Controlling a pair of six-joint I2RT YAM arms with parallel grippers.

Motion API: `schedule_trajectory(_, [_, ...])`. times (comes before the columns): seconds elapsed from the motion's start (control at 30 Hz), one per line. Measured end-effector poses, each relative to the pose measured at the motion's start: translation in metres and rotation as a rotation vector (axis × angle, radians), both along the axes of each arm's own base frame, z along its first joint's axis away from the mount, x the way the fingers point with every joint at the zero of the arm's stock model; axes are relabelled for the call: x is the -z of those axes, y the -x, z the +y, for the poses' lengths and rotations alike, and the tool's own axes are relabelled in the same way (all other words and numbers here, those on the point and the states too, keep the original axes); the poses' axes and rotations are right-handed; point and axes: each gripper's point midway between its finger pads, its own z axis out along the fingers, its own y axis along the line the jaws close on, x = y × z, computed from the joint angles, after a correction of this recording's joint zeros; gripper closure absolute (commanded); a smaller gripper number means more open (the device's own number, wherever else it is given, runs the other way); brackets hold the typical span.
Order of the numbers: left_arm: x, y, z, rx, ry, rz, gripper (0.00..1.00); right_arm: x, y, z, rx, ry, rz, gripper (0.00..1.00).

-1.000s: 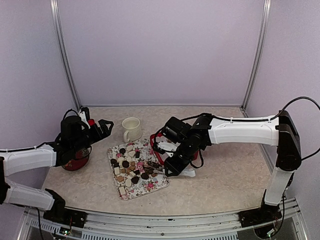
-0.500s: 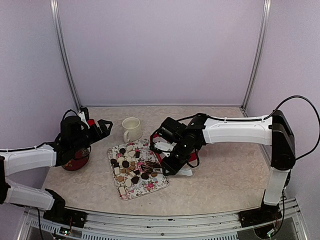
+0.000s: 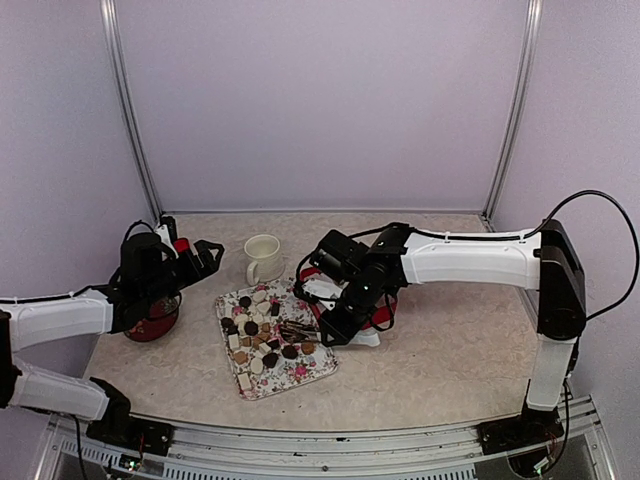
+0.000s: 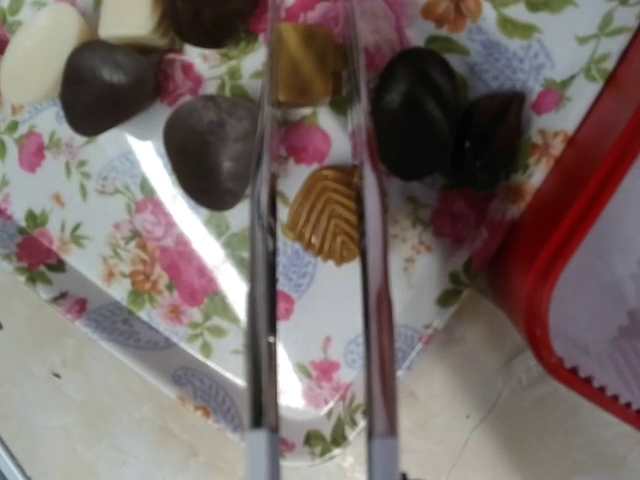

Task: Pack the chocolate

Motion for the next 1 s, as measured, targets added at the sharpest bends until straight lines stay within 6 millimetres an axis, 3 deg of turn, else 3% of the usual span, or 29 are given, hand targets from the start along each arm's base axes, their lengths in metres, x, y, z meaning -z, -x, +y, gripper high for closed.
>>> schedule_trajectory(0.23, [0.002, 0.0, -0.001, 0.005, 0.0, 0.005, 0.01, -0.011, -0.009, -0.004, 0.013, -0.023, -0.019, 0.76])
schedule_trajectory(0.4, [0.002, 0.0, -0.001, 0.007, 0.001, 0.005, 0.01, -0.053, -0.043, -0.02, 0.085, -0.122, -0.088, 0.76])
schedule_trajectory(0.53, [0.002, 0.0, -0.001, 0.007, 0.0, 0.005, 0.01, -0.093, -0.074, -0.044, 0.163, -0.213, -0.167, 0.76])
schedule_trajectory(0.63, [0.002, 0.0, -0.001, 0.007, 0.0, 0.007, 0.01, -0.106, -0.094, -0.065, 0.217, -0.234, -0.211, 0.76])
schedule_trajectory(0.87, [0.006, -0.001, -0.002, 0.007, -0.004, 0.015, 0.01, -0.087, -0.129, -0.117, 0.325, -0.136, -0.269, 0.76])
schedule_trajectory(1.0, [0.006, -0.001, -0.002, 0.007, -0.004, 0.016, 0.01, -0.078, -0.142, -0.138, 0.362, -0.087, -0.299, 0.76])
